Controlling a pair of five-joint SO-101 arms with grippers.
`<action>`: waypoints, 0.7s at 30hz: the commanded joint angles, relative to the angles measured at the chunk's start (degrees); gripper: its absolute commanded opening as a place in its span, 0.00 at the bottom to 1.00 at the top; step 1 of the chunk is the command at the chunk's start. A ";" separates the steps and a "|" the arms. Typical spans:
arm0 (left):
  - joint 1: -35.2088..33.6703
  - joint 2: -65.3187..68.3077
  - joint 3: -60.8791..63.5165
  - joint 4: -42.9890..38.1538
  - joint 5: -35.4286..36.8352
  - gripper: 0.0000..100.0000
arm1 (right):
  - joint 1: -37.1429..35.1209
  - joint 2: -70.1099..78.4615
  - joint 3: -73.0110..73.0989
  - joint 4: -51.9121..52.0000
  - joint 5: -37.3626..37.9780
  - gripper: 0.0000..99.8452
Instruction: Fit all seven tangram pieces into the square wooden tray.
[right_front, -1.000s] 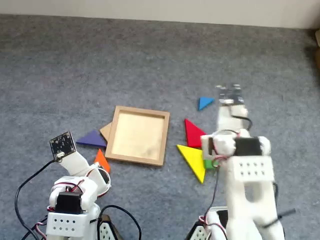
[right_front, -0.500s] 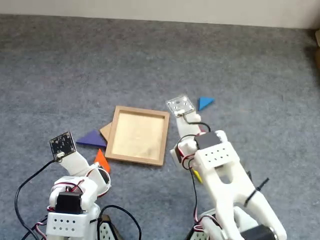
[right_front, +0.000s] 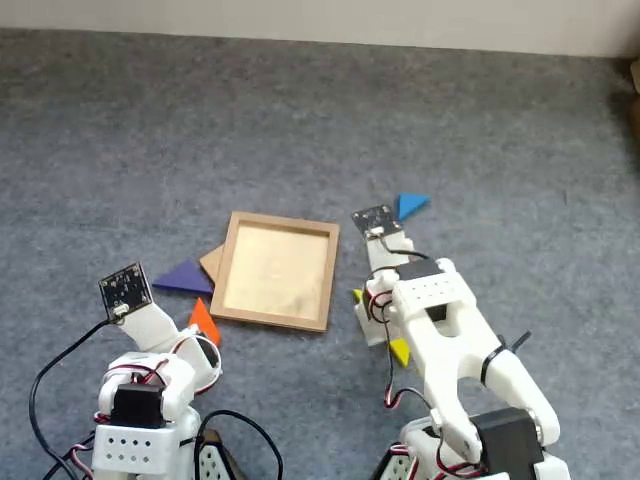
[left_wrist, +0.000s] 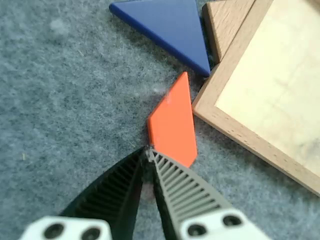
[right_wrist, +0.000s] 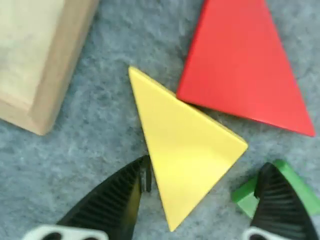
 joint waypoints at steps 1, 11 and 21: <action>1.10 -3.12 1.27 2.11 -0.09 0.01 | 1.01 0.22 -0.57 -0.66 1.85 0.33; 1.10 -3.12 1.27 2.11 -0.09 0.01 | -2.59 0.40 -0.66 -0.92 2.20 0.33; 1.10 -3.12 1.27 2.11 -0.09 0.01 | -2.77 0.48 -0.48 -5.93 5.19 0.33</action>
